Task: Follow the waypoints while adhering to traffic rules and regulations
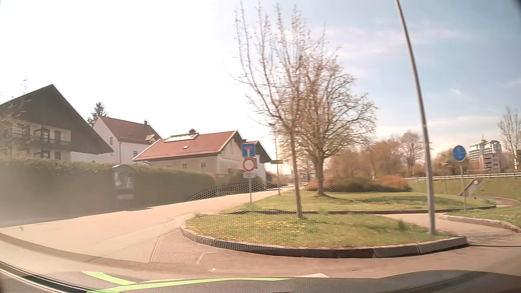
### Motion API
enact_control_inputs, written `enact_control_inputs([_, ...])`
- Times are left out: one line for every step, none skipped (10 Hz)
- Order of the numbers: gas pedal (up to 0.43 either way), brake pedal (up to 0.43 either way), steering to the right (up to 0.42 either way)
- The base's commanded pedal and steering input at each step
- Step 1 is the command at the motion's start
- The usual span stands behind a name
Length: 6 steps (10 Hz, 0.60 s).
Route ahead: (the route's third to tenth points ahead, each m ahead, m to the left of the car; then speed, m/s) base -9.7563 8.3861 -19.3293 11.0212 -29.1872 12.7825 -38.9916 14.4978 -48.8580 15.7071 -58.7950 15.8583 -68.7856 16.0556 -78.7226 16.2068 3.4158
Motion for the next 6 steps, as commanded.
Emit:
enact_control_inputs([0.138,0.0,-0.865])
enact_control_inputs([0.138,0.0,-0.899])
enact_control_inputs([0.138,0.0,-0.924])
enact_control_inputs([0.138,0.0,-0.961])
enact_control_inputs([0.138,0.0,-0.967])
enact_control_inputs([0.138,0.0,-0.967])
